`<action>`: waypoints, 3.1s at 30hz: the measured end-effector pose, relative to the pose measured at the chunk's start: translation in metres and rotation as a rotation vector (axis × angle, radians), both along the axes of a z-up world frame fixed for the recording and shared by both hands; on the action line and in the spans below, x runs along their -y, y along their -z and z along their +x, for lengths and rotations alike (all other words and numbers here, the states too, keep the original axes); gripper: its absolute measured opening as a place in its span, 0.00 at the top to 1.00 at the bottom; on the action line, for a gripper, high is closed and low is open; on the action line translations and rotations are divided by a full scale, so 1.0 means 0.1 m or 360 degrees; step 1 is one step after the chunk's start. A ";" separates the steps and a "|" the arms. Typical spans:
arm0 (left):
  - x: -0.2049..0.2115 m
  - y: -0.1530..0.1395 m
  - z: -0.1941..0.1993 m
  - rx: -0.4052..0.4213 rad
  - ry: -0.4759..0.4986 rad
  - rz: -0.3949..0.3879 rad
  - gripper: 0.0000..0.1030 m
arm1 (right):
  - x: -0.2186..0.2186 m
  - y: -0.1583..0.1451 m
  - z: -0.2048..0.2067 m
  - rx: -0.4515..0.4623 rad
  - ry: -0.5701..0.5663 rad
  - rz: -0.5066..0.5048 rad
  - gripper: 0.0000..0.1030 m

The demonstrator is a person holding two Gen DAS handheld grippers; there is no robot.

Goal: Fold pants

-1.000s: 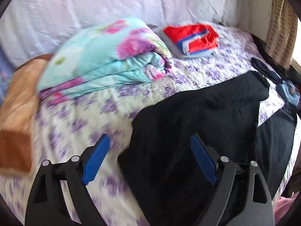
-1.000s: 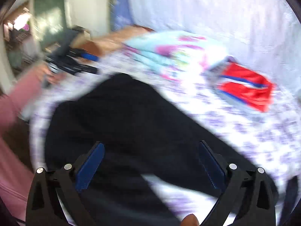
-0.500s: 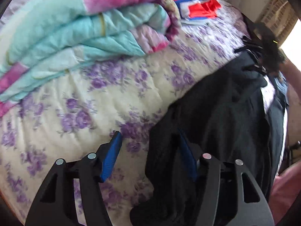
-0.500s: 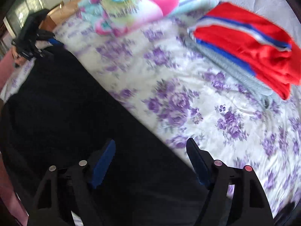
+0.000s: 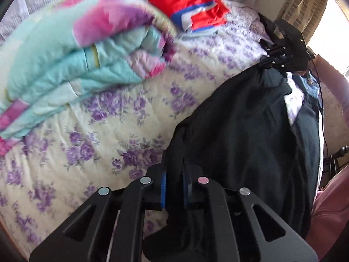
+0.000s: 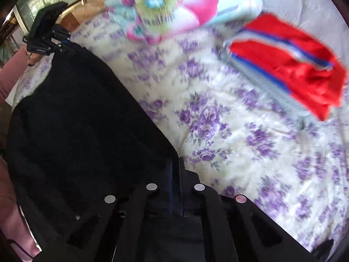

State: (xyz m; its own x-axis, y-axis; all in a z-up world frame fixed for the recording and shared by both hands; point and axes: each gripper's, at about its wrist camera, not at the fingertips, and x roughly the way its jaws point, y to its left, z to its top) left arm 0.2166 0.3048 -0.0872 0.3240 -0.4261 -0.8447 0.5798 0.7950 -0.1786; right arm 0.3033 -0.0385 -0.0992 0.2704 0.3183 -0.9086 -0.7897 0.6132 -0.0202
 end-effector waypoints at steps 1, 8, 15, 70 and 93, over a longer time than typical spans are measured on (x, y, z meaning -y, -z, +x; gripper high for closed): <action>0.01 -0.09 -0.06 0.0030 0.0002 -0.0003 0.91 | 0.04 -0.14 -0.11 0.0041 0.0000 0.0013 0.95; 0.16 -0.90 -1.00 0.0352 0.0115 0.0014 0.91 | 0.28 -0.85 -1.11 0.0258 -0.0045 0.0019 0.95; 0.31 -1.13 -2.17 0.0530 0.0255 -0.0015 0.91 | 0.36 -0.85 -2.45 0.0329 -0.0153 -0.0040 0.95; 0.22 0.31 -2.35 0.0051 -0.0357 0.0043 0.18 | -0.51 0.57 -3.29 -0.0211 0.0200 0.0404 0.47; 2.06 0.65 -2.32 0.0138 0.0087 -0.0034 0.08 | 1.05 0.39 -1.29 0.0228 0.1674 -0.0036 0.40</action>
State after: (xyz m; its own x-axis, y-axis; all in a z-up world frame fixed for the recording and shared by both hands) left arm -0.0158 0.0989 -0.1524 0.3714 -0.4629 -0.8048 0.6363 0.7582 -0.1425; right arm 0.1747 -0.1440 -0.1383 0.5045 -0.1546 -0.8494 0.1485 0.9847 -0.0911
